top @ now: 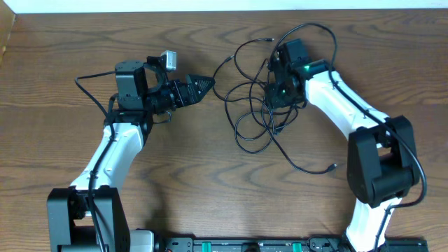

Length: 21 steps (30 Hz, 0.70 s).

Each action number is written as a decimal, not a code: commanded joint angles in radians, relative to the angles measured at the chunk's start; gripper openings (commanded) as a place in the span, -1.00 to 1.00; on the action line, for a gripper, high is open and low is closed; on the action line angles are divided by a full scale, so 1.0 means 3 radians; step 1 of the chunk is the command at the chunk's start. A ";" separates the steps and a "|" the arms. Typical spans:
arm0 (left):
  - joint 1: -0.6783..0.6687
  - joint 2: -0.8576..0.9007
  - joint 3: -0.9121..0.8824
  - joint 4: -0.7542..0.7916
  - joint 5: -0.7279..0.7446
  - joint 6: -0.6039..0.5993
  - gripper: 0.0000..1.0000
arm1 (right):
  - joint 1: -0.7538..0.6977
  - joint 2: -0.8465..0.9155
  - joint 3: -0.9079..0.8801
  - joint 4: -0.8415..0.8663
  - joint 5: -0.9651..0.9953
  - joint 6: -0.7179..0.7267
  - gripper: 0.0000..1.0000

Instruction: Untangle cables

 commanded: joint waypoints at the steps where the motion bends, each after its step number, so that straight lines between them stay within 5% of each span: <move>1: 0.0006 0.0019 -0.0013 0.0003 0.0027 0.0022 0.97 | 0.0013 0.0042 -0.0019 0.0008 -0.0104 0.0022 -0.07; 4: 0.0006 0.0019 -0.0013 0.0003 0.0027 0.0022 0.97 | 0.0013 0.0042 -0.0019 -0.0003 -0.0181 0.0023 -0.92; 5: 0.0006 0.0019 -0.0013 0.0003 0.0027 0.0022 0.97 | 0.0013 0.0042 -0.0019 -0.0015 -0.0212 0.0023 -0.98; 21: 0.0006 0.0019 -0.0013 0.0003 0.0027 0.0022 0.97 | -0.0083 -0.1054 0.0942 -0.0571 0.0745 0.0130 -0.98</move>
